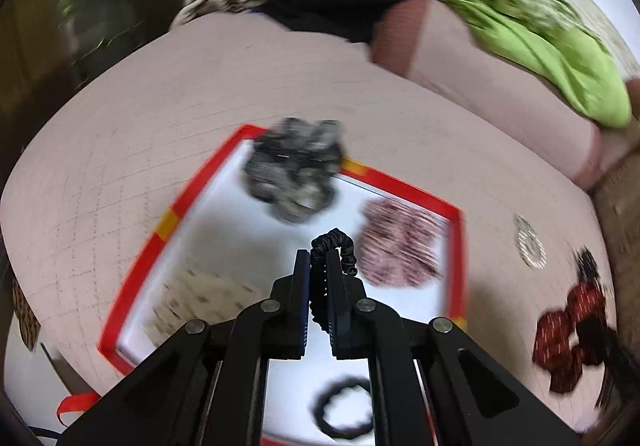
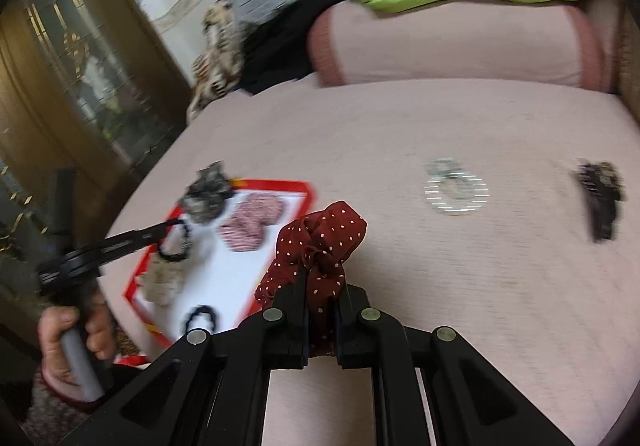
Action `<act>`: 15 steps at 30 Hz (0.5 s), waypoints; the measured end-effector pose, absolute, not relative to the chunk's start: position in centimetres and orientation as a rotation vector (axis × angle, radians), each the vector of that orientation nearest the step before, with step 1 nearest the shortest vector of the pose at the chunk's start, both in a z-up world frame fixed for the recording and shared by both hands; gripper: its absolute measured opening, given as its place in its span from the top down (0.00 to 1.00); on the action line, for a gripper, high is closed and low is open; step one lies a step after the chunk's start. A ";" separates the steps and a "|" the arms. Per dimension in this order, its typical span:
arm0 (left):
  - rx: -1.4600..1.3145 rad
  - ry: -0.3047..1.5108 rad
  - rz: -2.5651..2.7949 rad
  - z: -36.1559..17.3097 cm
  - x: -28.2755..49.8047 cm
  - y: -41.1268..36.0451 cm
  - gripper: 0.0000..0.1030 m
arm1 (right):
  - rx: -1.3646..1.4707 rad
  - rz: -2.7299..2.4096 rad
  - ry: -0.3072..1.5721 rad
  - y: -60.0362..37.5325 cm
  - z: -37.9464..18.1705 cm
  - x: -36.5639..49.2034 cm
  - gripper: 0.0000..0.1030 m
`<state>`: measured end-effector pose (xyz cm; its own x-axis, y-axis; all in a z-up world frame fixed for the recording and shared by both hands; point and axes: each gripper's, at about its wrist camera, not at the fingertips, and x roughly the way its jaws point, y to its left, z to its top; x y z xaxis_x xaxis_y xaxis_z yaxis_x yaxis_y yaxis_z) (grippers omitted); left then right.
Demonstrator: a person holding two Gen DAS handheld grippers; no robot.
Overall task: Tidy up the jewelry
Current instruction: 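Release black beaded tie in tray with left tool while right tool drops red scrunchie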
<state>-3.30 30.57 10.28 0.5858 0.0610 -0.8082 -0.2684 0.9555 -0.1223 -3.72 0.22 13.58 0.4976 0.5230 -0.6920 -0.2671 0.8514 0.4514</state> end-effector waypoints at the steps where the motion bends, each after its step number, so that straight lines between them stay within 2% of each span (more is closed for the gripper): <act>1: -0.251 0.932 0.209 10.0 -2.9 31.2 0.93 | 0.311 0.511 0.948 1.3 13.5 -3.4 0.91; 15: -0.284 0.979 0.296 6.2 0.7 36.7 0.93 | 0.288 0.669 1.077 14.9 9.0 0.2 0.91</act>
